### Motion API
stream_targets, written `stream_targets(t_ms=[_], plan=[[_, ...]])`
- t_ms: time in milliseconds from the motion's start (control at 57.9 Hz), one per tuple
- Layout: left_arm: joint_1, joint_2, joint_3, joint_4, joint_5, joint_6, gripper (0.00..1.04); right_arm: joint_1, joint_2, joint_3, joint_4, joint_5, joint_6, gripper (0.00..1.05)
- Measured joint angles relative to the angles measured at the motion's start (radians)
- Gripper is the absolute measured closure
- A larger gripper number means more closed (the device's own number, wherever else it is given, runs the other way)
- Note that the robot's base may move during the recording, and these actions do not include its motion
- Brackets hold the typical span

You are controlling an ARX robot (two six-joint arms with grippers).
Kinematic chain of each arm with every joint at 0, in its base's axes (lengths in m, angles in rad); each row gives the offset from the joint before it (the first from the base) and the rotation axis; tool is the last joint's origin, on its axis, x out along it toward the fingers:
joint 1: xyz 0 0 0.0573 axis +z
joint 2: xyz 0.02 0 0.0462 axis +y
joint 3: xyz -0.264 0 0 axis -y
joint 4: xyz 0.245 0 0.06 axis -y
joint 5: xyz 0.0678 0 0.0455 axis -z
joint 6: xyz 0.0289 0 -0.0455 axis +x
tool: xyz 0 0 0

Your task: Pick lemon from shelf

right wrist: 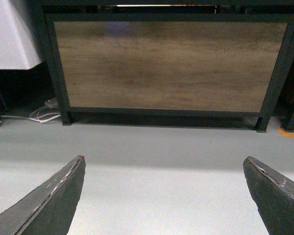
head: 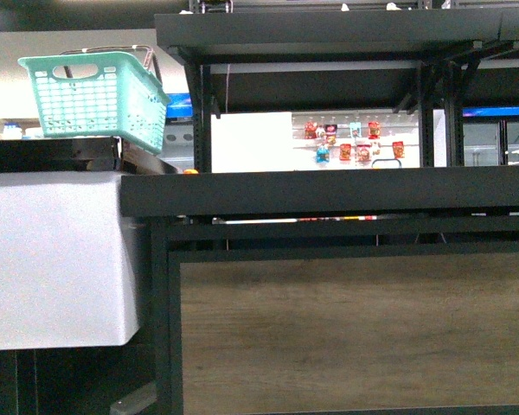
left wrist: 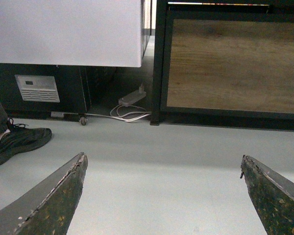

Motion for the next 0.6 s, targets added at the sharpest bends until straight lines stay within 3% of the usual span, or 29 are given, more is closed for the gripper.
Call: stream_targets(t_ms=[604], plan=[[0.000, 0.000, 0.000, 0.000, 0.000, 0.000, 0.08, 0.000, 0.000, 0.000, 0.000, 0.000, 0.000, 0.07]])
